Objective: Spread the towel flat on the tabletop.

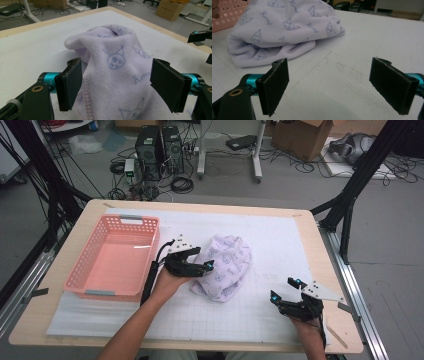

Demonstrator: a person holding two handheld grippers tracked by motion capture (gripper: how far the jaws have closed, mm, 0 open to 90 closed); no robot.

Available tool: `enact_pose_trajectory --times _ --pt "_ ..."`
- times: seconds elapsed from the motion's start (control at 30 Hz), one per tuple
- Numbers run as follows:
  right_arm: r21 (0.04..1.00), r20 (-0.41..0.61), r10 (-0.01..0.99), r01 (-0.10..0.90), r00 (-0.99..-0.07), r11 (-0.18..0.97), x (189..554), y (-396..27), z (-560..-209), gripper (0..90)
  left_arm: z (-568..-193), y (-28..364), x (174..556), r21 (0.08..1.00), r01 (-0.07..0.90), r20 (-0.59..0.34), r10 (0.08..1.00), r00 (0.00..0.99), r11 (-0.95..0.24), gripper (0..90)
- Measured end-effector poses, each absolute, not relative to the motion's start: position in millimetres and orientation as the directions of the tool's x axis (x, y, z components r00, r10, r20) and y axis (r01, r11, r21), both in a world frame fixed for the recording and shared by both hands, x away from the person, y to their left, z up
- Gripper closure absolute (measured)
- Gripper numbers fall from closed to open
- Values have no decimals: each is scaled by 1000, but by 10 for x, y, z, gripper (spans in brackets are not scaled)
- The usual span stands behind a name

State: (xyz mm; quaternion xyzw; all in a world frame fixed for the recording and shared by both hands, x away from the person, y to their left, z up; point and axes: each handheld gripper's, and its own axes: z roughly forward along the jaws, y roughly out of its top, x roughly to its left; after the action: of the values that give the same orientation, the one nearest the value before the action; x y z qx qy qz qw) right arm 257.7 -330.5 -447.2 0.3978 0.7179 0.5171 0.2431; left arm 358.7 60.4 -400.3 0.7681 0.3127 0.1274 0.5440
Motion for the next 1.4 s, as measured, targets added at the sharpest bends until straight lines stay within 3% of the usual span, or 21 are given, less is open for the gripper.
enact_pose_trajectory --times 0.2,0.37,0.47,0.57,0.63,0.7,0.77,0.83,0.87,0.9,1.03,1.2,1.23,1.3,1.4 --pt "895 69 820 399 -568 201 2688 -3255 -4469 157 -4129 478 3616 897 328 -70 639 766 -296 288" --pt "876 83 814 431 -574 215 2839 -3155 -4469 205 -4241 458 3695 872 384 -121 625 771 -303 351" --pt "850 89 805 465 -587 246 2948 -3068 -4475 265 -4296 456 3722 859 400 -151 590 794 -319 497" --pt "836 92 785 476 -612 273 3015 -2955 -4477 301 -4320 401 3704 855 376 -124 563 817 -358 787" --pt "814 84 757 484 -648 323 3048 -2845 -4486 375 -4308 406 3698 854 394 -138 582 801 -340 829" --pt "790 52 743 483 -667 378 3087 -2713 -4493 388 -4291 426 3694 858 408 -159 595 788 -312 838" --pt "754 19 734 492 -679 436 3139 -2561 -4508 468 -4243 455 3685 871 402 -163 604 780 -283 839" --pt "739 25 755 521 -656 428 3177 -2499 -4480 621 -4187 521 3684 883 400 -172 623 763 -247 840" --pt "728 18 768 536 -640 428 3185 -2502 -4455 814 -4165 561 3683 885 403 -174 637 751 -234 840" --pt "723 24 757 534 -653 438 3186 -2524 -4443 897 -4144 609 3683 888 402 -173 648 742 -223 840" --pt "727 -10 760 517 -650 452 3127 -2598 -4434 900 -4124 709 3660 902 397 -194 663 723 -169 839" --pt "793 62 779 505 -624 341 3054 -2838 -4434 890 -4157 752 3644 910 389 -196 676 710 -145 839" --pt "797 62 780 501 -623 337 3050 -2844 -4432 843 -4153 753 3640 910 391 -200 678 707 -139 839" --pt "811 68 787 494 -613 314 3052 -2848 -4430 588 -4141 756 3635 913 385 -202 672 712 -133 839" --pt "813 115 785 512 -609 278 3096 -2840 -4442 501 -4140 771 3637 914 380 -194 669 717 -142 839"
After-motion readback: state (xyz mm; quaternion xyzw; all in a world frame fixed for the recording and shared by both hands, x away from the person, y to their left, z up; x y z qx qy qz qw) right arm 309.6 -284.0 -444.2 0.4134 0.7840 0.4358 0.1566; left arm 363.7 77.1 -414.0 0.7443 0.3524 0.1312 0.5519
